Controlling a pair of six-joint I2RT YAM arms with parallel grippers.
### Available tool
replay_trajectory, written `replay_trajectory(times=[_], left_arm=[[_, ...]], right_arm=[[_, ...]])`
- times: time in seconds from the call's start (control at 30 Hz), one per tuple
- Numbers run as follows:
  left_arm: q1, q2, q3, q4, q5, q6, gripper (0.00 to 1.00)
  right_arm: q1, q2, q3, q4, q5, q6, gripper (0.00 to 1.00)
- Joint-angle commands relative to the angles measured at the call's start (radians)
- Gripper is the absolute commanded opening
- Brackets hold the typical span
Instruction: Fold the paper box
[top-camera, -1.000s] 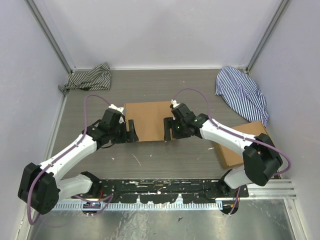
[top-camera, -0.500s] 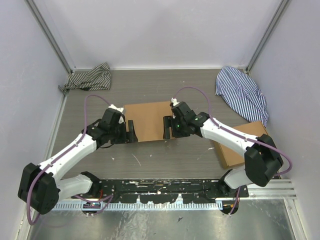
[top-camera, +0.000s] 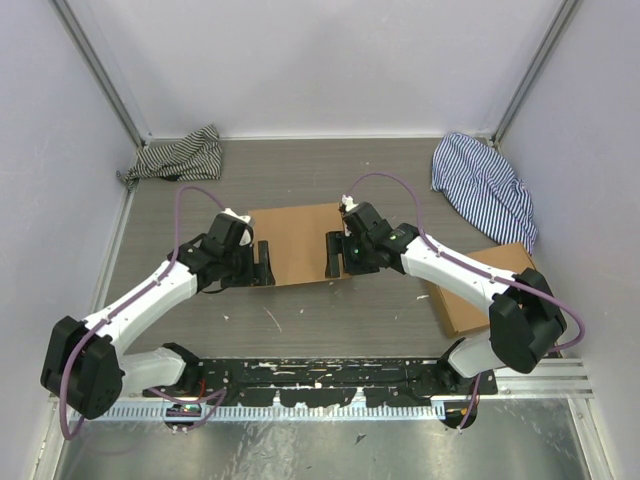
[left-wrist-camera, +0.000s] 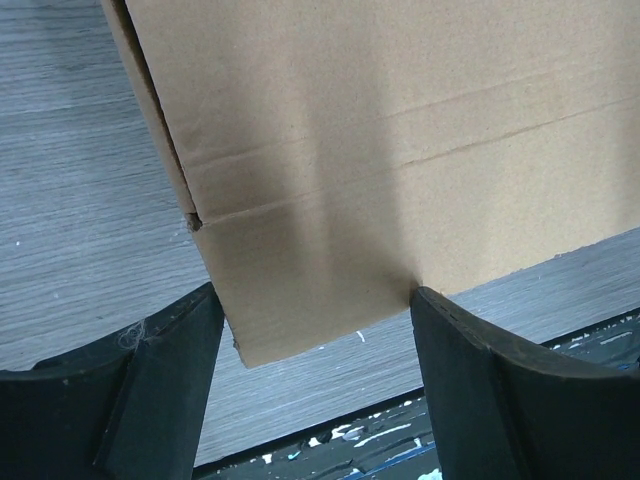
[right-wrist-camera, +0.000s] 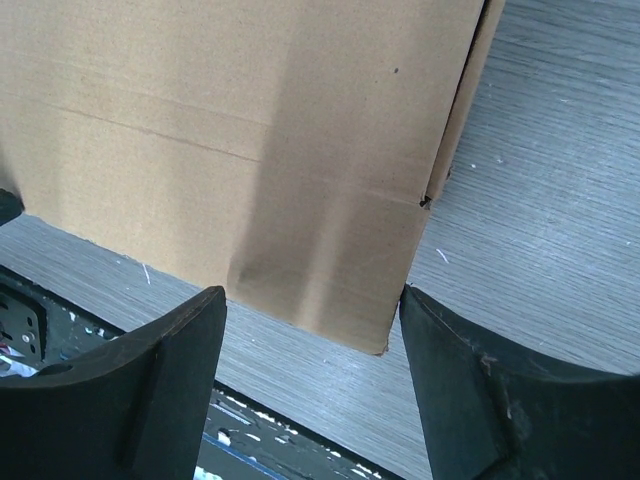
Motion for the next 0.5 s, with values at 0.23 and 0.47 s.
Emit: replay_trajectory(times=[0.23,0.47], left_arm=[[-0.004,0.013,-0.004,0.028,0.018,0.009,0.81],[-0.003,0.031,-0.017,0.048,0.015,0.010,0.80]], right_arm=[[0.003,0.001,0.016,0.055,-0.003,-0.002,0.75],[0.003,0.049,-0.028,0.097,0.020,-0.011,0.74]])
